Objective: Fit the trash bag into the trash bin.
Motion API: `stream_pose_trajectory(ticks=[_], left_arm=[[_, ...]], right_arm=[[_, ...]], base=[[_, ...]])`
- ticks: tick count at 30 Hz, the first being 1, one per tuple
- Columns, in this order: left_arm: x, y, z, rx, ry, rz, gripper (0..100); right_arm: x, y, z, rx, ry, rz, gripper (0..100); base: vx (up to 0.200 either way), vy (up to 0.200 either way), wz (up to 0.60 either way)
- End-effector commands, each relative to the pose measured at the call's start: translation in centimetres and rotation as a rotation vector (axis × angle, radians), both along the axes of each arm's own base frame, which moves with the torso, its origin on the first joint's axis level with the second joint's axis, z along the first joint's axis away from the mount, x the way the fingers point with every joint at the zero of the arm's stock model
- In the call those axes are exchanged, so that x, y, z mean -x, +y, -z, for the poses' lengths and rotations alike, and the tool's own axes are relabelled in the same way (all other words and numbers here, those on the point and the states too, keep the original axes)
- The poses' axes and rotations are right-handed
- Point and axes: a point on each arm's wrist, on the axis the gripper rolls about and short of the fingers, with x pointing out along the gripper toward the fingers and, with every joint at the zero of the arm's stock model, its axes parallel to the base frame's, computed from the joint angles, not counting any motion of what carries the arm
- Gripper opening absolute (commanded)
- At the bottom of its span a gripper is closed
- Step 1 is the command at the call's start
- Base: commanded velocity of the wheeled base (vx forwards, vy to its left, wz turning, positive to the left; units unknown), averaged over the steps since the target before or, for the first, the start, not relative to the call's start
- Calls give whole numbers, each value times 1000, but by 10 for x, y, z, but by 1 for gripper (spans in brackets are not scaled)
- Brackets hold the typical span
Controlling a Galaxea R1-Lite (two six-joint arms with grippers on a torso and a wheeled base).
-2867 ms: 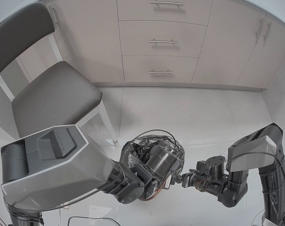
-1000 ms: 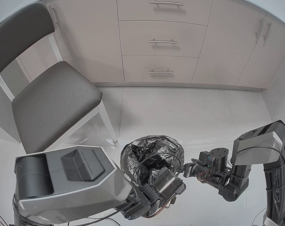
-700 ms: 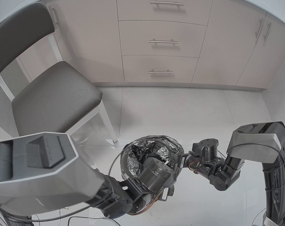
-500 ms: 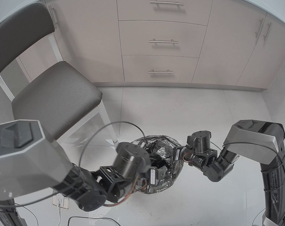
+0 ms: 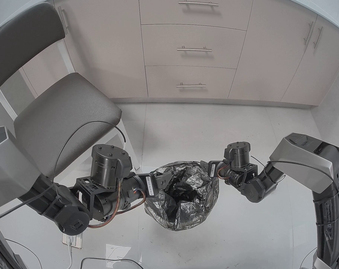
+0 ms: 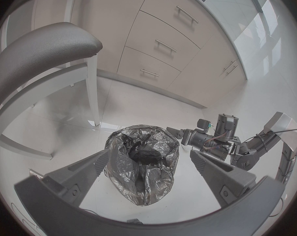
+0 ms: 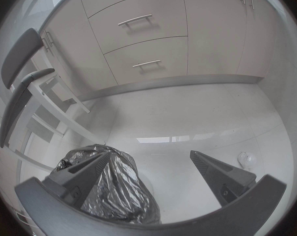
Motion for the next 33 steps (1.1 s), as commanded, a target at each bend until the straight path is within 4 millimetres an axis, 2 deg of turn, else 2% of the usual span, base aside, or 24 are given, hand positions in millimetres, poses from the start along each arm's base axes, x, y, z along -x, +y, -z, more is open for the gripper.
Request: stream_pose_trajectory(ticks=[1, 4, 10, 14, 23, 28, 33], left_arm=[[-3, 3, -1, 2, -5, -13, 100], [-5, 2, 3, -4, 3, -14, 100], [-6, 2, 5, -6, 8, -15, 100], [-6, 2, 6, -7, 10, -15, 100], [-7, 1, 8, -12, 16, -15, 100], [-7, 0, 12, -17, 23, -14, 100], [-7, 0, 12, -17, 23, -14, 100]], right_arm=[[14, -13, 0, 11, 39, 6, 100], [21, -17, 0, 17, 58, 0, 100], [21, -19, 4, 14, 76, -23, 100], [12, -21, 14, 17, 81, -11, 100], [-6, -18, 50, 49, 107, -8, 100], [-16, -14, 53, 68, 125, -14, 100], [-37, -11, 50, 77, 161, -8, 100]], base=[[0, 0, 0], [0, 0, 0], [0, 0, 0], [0, 0, 0], [0, 0, 0], [0, 0, 0], [0, 0, 0]])
